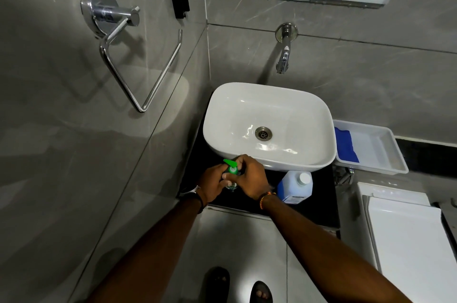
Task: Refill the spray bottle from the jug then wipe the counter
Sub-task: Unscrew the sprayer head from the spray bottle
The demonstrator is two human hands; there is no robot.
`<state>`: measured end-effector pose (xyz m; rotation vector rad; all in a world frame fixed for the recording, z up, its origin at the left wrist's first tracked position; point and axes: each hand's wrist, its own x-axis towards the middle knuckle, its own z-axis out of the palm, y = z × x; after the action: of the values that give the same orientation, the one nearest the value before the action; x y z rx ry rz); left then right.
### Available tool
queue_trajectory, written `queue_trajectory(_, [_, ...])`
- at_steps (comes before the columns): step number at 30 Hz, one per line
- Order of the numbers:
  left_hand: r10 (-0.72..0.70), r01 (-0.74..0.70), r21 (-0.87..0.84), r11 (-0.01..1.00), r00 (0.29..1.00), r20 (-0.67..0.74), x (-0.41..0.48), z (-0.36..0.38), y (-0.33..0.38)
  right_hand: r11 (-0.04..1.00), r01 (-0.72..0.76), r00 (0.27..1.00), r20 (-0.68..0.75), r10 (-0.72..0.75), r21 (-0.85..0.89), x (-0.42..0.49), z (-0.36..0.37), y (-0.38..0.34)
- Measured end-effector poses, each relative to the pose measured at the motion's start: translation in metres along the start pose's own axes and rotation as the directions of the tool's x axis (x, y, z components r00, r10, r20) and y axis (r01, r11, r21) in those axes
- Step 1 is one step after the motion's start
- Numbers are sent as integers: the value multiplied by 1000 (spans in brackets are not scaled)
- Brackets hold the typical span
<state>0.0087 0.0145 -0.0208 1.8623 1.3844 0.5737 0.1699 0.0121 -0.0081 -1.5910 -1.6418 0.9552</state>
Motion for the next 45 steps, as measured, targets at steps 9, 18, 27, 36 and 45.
queue_trajectory(9, [29,-29,-15,999,1000,-2,2,-1,0,999,18,1000,16,-17,-36,1,-2,2])
queue_trajectory(18, [-4,4,7,1000,1000,10,0,0,2,999,9,1000,6,-9,43,-8,3,10])
queue_trajectory(27, [-17,17,0,1000,1000,4,-1,-1,4,998,0,1000,-27,2,66,-9,4,10])
queue_trajectory(36, [-37,37,-1,999,999,20,-1,-2,6,999,10,999,-39,-9,35,-9,5,11])
queue_trajectory(45, [-51,52,-19,998,997,49,-2,-3,6,998,58,997,-55,-57,13,-7,2,6])
